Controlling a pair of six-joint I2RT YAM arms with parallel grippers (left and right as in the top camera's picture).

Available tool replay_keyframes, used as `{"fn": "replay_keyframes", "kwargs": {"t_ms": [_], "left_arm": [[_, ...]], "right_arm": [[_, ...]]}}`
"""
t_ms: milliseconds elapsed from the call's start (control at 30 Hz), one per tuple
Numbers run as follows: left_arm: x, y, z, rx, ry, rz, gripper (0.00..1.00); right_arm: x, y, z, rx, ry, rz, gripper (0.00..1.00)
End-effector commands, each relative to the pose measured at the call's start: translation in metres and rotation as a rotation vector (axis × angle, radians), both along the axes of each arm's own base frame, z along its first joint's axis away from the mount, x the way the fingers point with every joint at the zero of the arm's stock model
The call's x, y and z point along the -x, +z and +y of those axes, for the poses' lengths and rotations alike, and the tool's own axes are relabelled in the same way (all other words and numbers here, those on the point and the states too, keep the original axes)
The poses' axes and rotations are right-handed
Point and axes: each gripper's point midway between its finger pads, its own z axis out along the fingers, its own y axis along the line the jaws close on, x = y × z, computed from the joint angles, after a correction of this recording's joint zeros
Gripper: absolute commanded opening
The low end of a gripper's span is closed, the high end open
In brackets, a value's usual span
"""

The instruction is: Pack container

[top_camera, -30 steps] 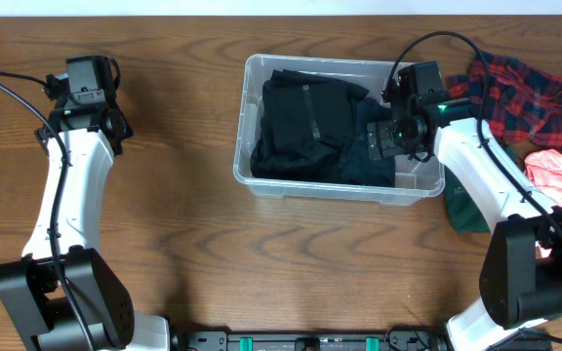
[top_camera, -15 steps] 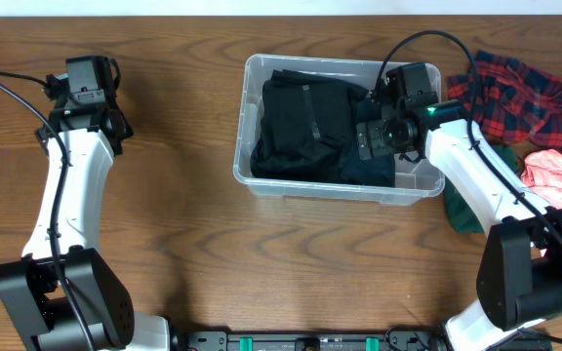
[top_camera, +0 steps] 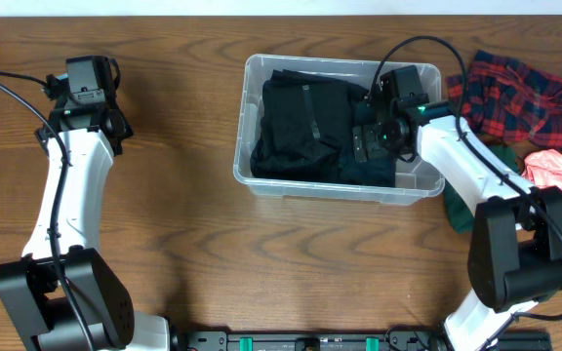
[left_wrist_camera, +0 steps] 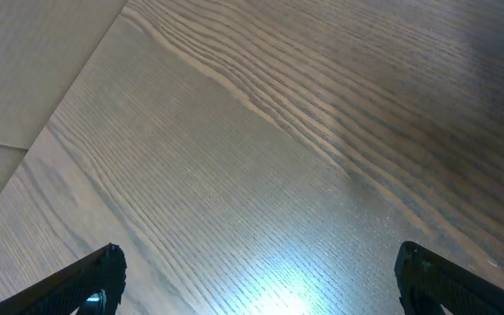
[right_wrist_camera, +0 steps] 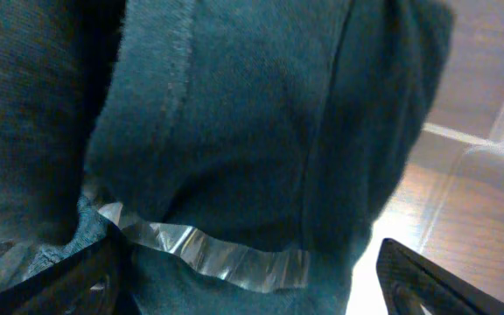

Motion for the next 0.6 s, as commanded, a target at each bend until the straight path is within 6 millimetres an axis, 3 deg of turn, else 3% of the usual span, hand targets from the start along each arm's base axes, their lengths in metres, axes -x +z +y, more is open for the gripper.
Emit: {"fn": "replay_keyframes", "kwargs": {"t_ms": [0,167,567], "left_arm": [[0.0,0.011,0.004,-0.021,0.004,-0.015,0.98],[0.0,0.011,0.004,-0.021,0.004,-0.014,0.98],[0.0,0.011,0.004,-0.021,0.004,-0.015,0.98]], "right_arm": [[0.002,-0.004,0.005,-0.013,0.003,0.014,0.88],[0.003,-0.008,0.005,-0.011,0.003,0.023,0.81],[0.003,-0.027,0.005,-0.001,0.002,0.059,0.84]]}}
